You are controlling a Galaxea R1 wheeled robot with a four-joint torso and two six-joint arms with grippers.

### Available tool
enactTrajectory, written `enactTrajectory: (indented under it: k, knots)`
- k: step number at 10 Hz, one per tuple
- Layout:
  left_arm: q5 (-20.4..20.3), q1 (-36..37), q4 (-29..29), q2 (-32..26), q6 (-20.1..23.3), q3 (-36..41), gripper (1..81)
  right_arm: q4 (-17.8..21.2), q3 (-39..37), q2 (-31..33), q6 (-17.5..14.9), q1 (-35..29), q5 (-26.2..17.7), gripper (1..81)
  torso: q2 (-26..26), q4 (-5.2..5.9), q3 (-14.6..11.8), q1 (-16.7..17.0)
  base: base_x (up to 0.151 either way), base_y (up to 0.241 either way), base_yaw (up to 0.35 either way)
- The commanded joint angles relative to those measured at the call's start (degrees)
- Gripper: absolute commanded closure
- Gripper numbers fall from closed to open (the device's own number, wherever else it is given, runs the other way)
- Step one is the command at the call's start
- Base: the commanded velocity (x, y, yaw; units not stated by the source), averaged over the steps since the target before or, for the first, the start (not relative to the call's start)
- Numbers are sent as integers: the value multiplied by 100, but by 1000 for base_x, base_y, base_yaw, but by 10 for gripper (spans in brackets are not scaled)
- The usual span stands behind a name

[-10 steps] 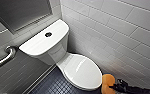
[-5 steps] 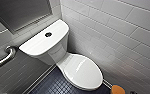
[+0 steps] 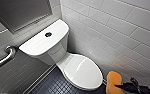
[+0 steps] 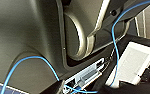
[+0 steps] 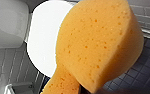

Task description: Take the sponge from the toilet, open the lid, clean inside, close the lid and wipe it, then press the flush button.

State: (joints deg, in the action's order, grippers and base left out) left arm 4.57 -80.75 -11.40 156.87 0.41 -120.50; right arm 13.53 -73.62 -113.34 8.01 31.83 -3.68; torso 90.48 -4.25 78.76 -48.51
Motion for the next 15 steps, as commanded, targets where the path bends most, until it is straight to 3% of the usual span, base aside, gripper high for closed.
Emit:
enactTrajectory:
  k: [1, 10, 14, 15]
  knots:
    - [518, -121, -47, 3, 55, 167, 10, 88, 96, -208, 112, -1208, -879, 811, 0, 0, 0, 0, 0, 0, 0]
    - [519, -95, -38, 3, 55, 159, 10, 36, -2504, -3405, 386, -2509, -2215, 811, 0, 0, 0, 0, 0, 0, 0]
    - [527, -86, -38, 3, 55, 150, 10, -61, -3288, -4479, 500, -2703, -2453, 811, 0, 0, 0, 0, 0, 0, 0]
    - [527, -86, -38, 3, 55, 141, 10, -88, -3464, -4742, 500, -2703, -2462, 811, 573, 0, 0, -369, 0, 0, 0]
